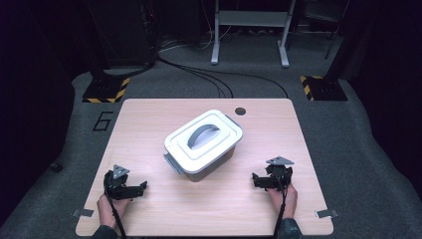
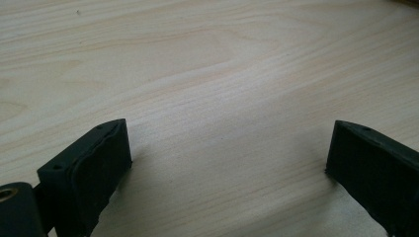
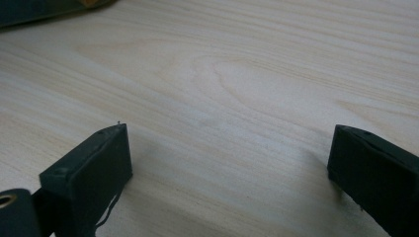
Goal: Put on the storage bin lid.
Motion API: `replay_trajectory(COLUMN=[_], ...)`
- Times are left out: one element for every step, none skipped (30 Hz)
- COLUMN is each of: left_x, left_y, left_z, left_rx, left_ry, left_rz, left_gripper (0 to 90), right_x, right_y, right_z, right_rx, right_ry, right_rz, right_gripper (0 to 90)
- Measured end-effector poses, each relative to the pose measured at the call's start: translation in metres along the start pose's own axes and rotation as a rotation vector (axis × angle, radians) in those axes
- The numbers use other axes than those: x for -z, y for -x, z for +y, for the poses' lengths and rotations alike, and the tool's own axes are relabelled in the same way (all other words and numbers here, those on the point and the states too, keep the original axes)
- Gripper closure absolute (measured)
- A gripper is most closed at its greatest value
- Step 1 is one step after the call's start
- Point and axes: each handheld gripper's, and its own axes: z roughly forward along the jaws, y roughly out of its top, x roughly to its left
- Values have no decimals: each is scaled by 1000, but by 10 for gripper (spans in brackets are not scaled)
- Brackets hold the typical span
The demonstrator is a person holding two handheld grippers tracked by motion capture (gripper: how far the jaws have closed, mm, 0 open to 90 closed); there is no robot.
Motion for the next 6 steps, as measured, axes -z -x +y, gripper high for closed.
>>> replay_trajectory(left_x=[0, 0, 0, -1, -1, -2], left_y=[0, 0, 0, 0, 1, 1], left_z=[0, 0, 0, 0, 1, 1], left_rx=[1, -2, 1, 1, 3, 5], left_ry=[0, 0, 0, 0, 3, 4], left_rz=[-1, -1, -3, -3, 3, 3], left_gripper=[31, 30, 29, 26, 25, 22], right_x=[0, 0, 0, 0, 0, 0], right_y=[0, 0, 0, 0, 0, 0], right_z=[0, 0, 0, 0, 0, 0], right_rx=[0, 0, 0, 0, 0, 1], right_ry=[0, 0, 0, 1, 0, 0], right_rz=[0, 0, 0, 0, 0, 0], right_gripper=[25, 24, 23, 22, 22, 21])
